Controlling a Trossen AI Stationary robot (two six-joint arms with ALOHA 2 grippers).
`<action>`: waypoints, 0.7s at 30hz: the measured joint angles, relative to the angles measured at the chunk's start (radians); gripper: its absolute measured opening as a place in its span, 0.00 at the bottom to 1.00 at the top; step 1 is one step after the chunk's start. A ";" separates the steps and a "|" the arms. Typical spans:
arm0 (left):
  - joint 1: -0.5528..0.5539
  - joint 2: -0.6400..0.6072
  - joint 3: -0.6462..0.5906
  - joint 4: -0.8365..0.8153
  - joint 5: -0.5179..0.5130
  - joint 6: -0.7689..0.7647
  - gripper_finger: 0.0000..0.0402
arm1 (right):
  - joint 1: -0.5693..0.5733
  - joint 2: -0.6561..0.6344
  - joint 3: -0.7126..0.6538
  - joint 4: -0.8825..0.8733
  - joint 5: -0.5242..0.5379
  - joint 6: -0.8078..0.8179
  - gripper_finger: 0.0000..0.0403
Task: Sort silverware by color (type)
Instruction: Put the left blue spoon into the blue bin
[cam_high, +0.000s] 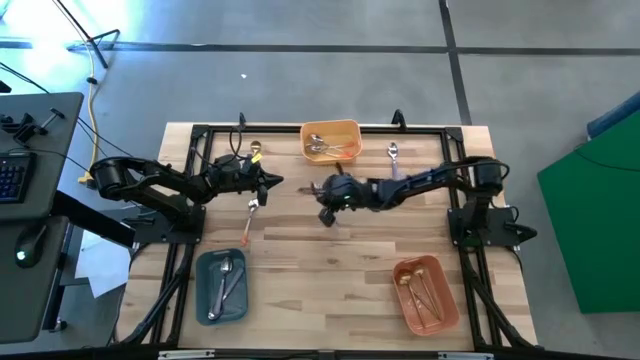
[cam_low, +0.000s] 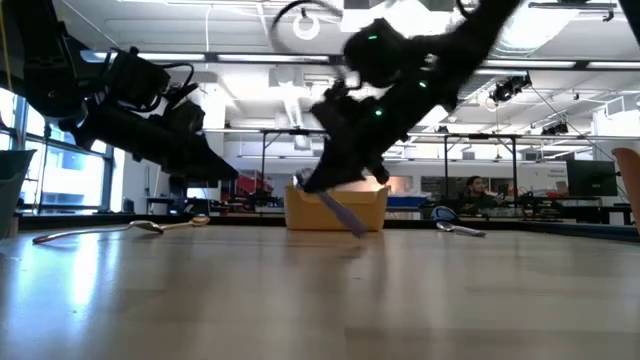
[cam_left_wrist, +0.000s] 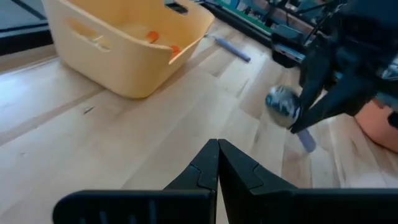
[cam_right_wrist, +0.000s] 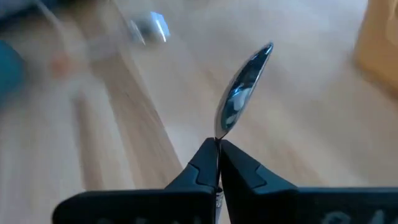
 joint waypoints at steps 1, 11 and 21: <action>-0.005 0.000 0.000 0.010 0.000 0.000 0.00 | -0.009 -0.018 -0.054 0.123 -0.014 -0.015 0.00; -0.137 0.003 0.055 0.070 0.056 -0.077 0.02 | -0.067 -0.043 -0.374 1.048 -0.122 -0.106 0.00; -0.311 0.129 0.267 0.070 -0.031 -0.038 0.23 | -0.063 -0.043 -0.443 1.331 0.002 -0.127 0.00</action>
